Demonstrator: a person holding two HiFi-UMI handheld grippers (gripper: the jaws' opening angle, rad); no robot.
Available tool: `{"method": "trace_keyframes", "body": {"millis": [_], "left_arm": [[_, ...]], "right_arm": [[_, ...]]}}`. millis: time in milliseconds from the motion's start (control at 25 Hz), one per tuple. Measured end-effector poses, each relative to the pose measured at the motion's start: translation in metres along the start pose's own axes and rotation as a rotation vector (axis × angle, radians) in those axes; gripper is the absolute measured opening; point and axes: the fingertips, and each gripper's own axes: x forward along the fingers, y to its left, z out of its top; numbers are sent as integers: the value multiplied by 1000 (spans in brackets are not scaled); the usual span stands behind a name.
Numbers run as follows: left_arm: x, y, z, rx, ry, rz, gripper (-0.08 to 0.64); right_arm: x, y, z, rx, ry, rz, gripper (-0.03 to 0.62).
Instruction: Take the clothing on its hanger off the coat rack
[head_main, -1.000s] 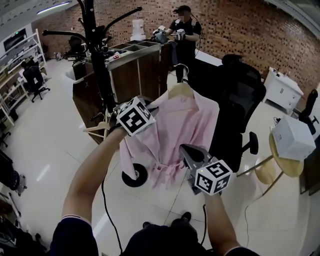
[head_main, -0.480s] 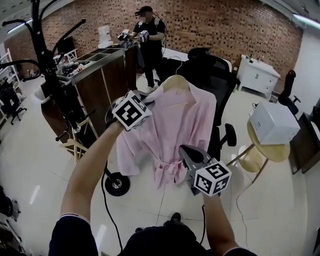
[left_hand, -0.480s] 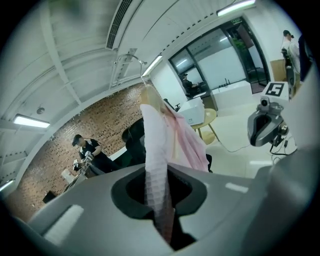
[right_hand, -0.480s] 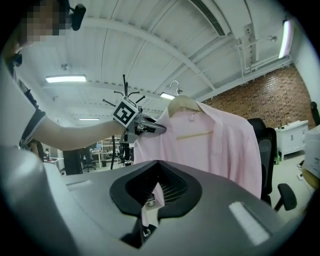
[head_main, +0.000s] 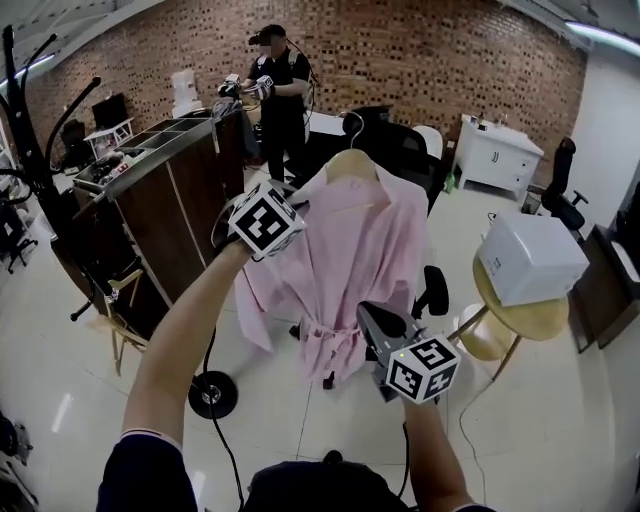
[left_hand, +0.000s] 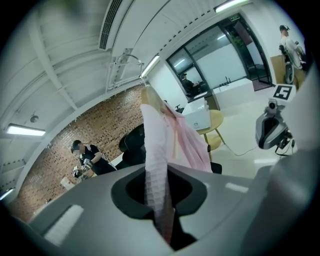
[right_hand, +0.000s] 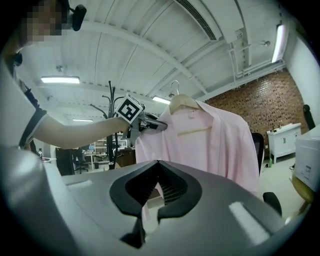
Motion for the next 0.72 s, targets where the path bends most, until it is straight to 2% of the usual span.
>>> {"method": "trace_keyframes", "body": {"millis": [280,480,720], "left_arm": [[49,7,22,-51,14,3,41],[79,36,37,-41,28,36,41],[132,50,54,-27,16,12,41]], "right_arm": [[-16,-52,-5,54,-8,-42,2],[-15,-84,0,65,-24,-81,2],[-7,-128,0,61,-7,-143,2]]}}
